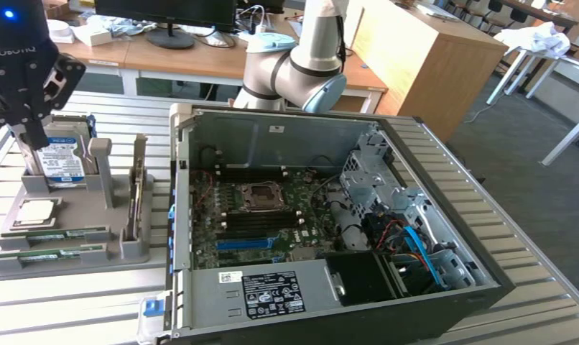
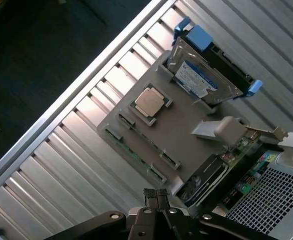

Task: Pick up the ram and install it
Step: 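Pick up the ram and move it above insertion slot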

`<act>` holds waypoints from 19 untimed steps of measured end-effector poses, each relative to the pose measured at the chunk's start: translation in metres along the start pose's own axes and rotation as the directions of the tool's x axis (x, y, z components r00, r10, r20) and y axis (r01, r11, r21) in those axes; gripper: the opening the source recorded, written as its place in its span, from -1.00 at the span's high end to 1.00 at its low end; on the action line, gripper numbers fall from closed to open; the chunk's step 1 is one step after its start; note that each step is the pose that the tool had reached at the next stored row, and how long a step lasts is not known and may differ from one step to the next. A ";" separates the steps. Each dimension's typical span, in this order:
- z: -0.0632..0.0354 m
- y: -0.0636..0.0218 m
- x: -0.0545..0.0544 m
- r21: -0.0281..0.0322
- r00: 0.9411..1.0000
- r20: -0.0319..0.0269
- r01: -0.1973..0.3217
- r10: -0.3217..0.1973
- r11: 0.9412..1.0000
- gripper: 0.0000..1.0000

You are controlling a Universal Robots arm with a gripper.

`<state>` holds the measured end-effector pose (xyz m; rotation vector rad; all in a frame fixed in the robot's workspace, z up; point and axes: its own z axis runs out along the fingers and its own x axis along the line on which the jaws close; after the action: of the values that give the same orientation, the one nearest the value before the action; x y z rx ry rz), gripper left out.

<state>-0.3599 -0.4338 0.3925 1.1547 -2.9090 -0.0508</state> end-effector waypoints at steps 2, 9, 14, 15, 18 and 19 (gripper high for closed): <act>0.0000 0.0000 0.000 0.000 0.999 -0.001 0.038 -0.038 0.999 0.80; 0.0001 0.0000 0.000 0.000 0.986 -0.006 0.164 -0.164 0.987 0.80; 0.0002 0.0000 0.000 -0.001 0.968 -0.009 0.253 -0.253 0.968 0.80; 0.0002 0.0000 0.000 -0.001 0.963 -0.010 0.270 -0.270 0.963 0.80; 0.0002 0.0000 0.000 -0.002 0.947 -0.012 0.321 -0.321 0.947 0.80; 0.0003 0.0000 0.000 -0.002 0.941 -0.012 0.338 -0.338 0.941 0.80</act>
<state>-0.3599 -0.4338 0.3922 1.6346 -2.6625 -0.0457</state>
